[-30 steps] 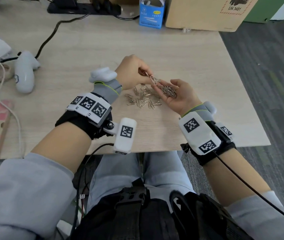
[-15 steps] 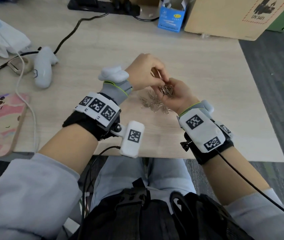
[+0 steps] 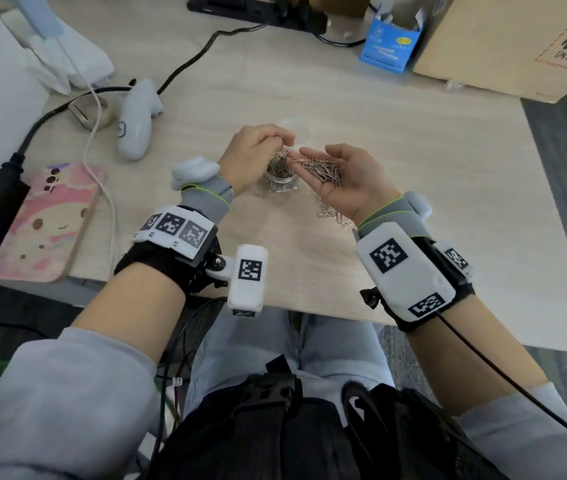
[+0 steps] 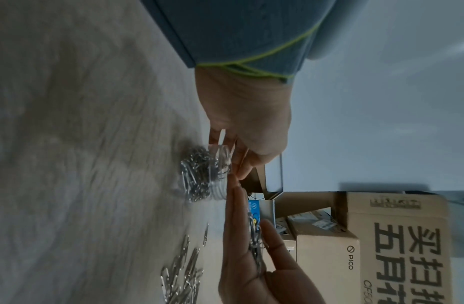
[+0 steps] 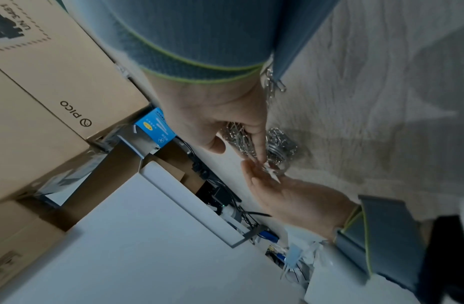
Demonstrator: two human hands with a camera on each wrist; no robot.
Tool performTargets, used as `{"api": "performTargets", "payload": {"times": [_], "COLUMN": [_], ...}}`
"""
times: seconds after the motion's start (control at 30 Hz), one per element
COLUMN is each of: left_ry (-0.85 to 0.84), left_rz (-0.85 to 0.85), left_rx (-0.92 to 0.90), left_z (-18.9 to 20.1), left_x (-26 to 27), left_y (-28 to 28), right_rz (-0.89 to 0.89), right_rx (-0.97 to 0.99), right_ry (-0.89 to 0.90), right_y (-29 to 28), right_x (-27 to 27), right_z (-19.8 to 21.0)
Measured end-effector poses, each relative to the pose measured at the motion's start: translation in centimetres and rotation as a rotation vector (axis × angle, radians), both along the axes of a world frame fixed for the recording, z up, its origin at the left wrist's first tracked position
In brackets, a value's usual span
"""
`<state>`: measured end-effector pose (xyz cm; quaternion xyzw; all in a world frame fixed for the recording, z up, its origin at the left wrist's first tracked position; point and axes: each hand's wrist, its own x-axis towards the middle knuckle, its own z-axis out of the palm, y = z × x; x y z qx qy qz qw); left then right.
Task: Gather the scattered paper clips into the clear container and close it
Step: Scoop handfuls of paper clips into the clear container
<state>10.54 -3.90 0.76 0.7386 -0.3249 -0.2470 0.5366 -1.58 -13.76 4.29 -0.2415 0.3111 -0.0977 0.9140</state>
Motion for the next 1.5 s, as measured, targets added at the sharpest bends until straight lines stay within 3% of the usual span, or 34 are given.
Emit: {"api": "performTargets", "payload": {"times": [0.17,0.63,0.8,1.2,1.37,1.5], "left_ry": [0.112,0.189,0.131,-0.141,-0.224,-0.265], "left_rz": [0.053,0.095,0.067,0.044,0.065,0.051], "left_rx": [-0.081,-0.081,-0.144,-0.076,-0.059,-0.079], "left_z": [-0.7,-1.0,-1.2,-1.4,-0.7,0.2], "left_x": [-0.5,-0.7,-0.6,-1.3,-1.4,-1.9], "left_y": [0.0,0.5,0.9,2.2,1.9,1.1], "right_rz": [0.104,0.197,0.228,0.021,-0.142,-0.191], "right_rx": [-0.104,-0.250,-0.347,-0.381,-0.614,-0.988], "right_ry": [0.066,0.179,0.183,0.173,0.238,0.396], "right_y": [0.4,0.4,0.2,-1.4,-2.3,-3.5], "right_x": [0.7,0.7,0.5,-1.0,-2.3,-3.1], "right_z": [1.0,3.2,3.2,-0.5,-1.4,-2.5]}}
